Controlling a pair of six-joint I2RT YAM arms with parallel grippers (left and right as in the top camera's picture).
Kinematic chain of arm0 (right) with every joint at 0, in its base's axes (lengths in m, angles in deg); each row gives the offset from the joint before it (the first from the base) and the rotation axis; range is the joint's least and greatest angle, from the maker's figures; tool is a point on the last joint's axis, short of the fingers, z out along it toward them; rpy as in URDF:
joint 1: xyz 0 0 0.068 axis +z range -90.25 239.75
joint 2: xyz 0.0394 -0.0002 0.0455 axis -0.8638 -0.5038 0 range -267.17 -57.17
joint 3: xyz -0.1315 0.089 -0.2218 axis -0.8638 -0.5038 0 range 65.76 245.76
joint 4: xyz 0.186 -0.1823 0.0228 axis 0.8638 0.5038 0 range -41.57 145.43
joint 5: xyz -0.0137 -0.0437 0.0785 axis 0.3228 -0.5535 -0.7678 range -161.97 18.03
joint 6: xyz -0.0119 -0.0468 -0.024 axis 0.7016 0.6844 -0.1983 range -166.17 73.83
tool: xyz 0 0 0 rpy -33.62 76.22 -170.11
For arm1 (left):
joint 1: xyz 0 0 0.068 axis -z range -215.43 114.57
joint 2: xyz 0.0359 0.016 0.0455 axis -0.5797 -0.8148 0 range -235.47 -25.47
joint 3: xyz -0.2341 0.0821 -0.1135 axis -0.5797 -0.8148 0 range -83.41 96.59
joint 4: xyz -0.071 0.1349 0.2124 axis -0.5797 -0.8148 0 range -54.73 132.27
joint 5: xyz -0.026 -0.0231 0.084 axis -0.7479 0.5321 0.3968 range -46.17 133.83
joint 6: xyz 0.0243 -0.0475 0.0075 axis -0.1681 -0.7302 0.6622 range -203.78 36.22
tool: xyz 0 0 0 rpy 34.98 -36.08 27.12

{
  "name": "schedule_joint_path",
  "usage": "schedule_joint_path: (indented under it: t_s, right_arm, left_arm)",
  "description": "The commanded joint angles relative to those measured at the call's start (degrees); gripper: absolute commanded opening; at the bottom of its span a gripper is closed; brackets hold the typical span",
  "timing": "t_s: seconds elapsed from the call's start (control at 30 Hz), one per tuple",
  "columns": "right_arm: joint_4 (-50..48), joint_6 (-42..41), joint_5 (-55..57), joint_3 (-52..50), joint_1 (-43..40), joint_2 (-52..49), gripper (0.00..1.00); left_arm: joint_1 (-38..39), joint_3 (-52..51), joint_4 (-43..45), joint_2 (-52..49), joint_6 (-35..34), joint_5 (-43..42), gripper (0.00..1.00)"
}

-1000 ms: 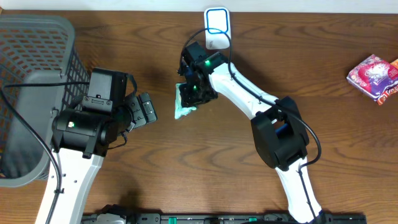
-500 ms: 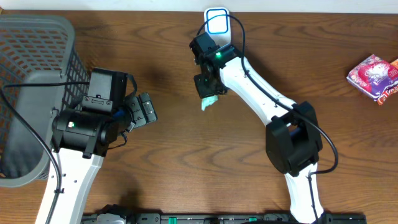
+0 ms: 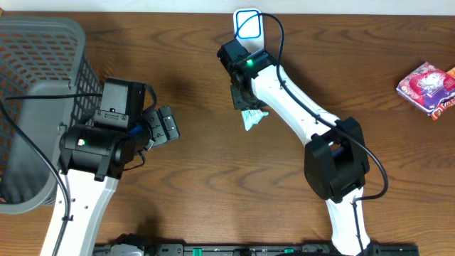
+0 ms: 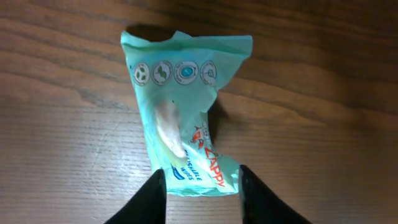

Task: Scan the item barcode

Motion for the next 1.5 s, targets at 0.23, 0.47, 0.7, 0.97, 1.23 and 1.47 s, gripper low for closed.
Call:
schedule_joint_path:
  t_s: [0.23,0.47,0.7,0.97,1.23,1.47]
  right_arm:
    - [-4.0,3.8,-3.6,-0.7,0.7,0.5,0.65]
    - [-6.4,7.0,2.7,-5.0,3.3,0.5,0.68]
    - [-11.9,7.0,6.4,-11.2,3.4,0.5,0.66]
    - [-11.4,7.0,5.0,-12.3,0.3,0.5,0.65]
    - [-13.6,7.0,1.4,-15.7,-0.8,0.5,0.66]
    - [-7.9,7.0,1.4,-10.9,-0.2,3.0,0.68]
  left_arm:
    - [-0.2,-0.3,-0.3,-0.1,0.3,0.5,0.98]
    - [-0.2,-0.3,-0.3,-0.1,0.3,0.5,0.98]
    - [-0.2,-0.3,-0.3,-0.1,0.3,0.5,0.98]
    - [-0.2,-0.3,-0.3,-0.1,0.3,0.5,0.98]
    - [-0.2,-0.3,-0.3,-0.1,0.3,0.5,0.98]
    - [-0.2,-0.3,-0.3,-0.1,0.3,0.5,0.98]
